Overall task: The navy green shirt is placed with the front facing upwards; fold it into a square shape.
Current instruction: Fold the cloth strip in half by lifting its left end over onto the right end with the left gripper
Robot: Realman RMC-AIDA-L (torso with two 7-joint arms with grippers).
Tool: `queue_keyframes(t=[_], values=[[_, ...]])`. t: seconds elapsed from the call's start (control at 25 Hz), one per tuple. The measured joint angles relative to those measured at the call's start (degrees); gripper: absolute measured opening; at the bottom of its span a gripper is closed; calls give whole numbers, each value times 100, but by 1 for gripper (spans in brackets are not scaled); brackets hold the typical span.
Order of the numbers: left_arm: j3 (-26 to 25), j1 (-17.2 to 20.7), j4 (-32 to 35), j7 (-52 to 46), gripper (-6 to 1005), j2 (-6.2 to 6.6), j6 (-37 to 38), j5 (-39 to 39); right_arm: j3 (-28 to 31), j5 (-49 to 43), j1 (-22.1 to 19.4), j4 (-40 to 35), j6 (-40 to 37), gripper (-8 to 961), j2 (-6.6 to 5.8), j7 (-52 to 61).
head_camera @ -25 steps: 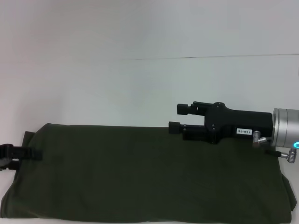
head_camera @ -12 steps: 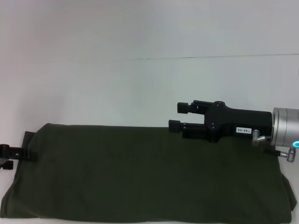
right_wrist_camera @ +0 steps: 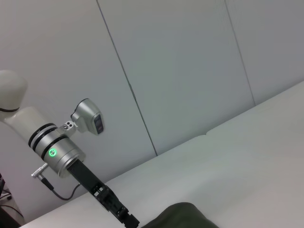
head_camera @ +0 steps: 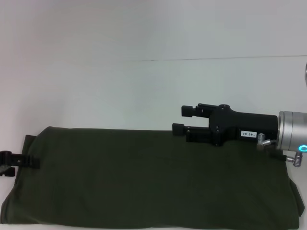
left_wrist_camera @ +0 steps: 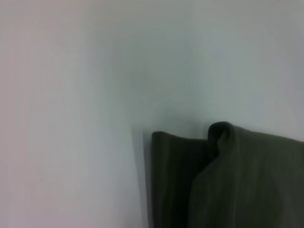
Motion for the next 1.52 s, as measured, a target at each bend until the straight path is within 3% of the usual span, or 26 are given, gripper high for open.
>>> queue_keyframes(t=[1.52], values=[[68,-96,-364,-24,947,-16,169,-60,0,-4,1,76,39,784,0,-19]])
